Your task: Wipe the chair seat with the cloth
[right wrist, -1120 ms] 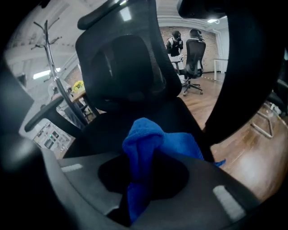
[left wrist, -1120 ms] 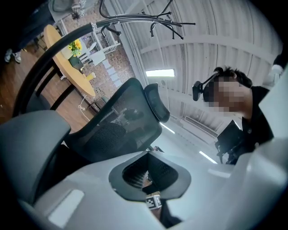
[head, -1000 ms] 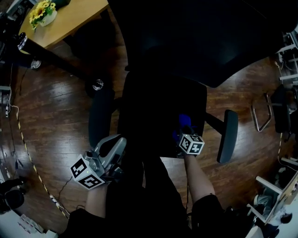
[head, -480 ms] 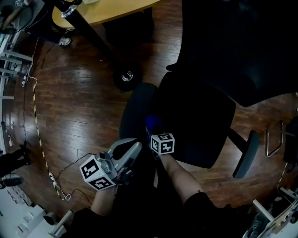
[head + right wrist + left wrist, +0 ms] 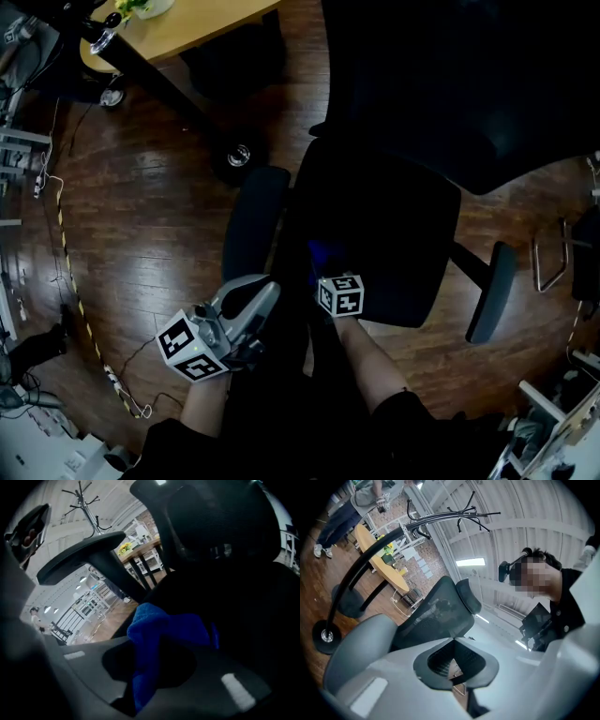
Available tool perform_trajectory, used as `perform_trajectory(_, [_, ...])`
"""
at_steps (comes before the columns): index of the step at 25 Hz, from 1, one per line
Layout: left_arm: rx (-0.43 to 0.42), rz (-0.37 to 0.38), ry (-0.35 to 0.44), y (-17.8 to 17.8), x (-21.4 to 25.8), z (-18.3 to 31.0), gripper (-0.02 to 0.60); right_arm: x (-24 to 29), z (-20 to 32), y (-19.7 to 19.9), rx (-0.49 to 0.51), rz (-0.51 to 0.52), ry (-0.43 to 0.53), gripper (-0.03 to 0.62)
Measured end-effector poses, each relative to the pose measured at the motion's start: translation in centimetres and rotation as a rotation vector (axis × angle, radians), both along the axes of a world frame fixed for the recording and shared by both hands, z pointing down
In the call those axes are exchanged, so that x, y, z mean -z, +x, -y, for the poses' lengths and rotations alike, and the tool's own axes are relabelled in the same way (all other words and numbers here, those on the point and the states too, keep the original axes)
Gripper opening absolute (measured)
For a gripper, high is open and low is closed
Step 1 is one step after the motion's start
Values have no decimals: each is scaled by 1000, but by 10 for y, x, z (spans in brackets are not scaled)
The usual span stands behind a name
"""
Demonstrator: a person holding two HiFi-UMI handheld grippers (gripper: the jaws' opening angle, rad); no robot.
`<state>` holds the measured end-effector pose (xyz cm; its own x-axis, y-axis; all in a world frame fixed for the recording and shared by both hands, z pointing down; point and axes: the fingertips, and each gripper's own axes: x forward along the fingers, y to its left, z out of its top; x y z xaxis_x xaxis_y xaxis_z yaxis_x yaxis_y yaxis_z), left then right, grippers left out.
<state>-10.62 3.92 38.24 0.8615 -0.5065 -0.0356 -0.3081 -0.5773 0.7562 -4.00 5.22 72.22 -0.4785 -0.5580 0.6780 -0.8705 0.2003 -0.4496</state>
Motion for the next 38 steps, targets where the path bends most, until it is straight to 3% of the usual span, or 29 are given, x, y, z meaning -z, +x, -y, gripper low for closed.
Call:
perform_trajectory(8, [-184,-30,8,73,5,-4,-8,-5,-70,185,-311,-136,-62,63])
perform_trajectory(12, [-235,-33,2,101,5,-4,-8,6,-98,249,-418,-179,-78,63])
perform_trajectory(18, [-303,-34,3,128,6,-5,-8,16,-123,296,-557,-180,-47,63])
perform_trajectory(24, [-301,-29,-1,133,5,-6,-8,17,-125,304,-580,-138,-29,63])
perform_trajectory(27, [-286,-31,-5,128,5,-4,-8,24,-120,292,-585,-83,-29,63])
perform_trajectory(29, [-267,-30,-4,120,6,1,-8,30,-104,259,-518,-44,-9,63])
perform_trajectory(35, [-154,-24,10,84,17,16,-8,37,-53,96,-196,135,-8,63])
perform_trajectory(38, [-93,-13,11,57,19,20,-8,37,-41,16,-25,172,-21,63])
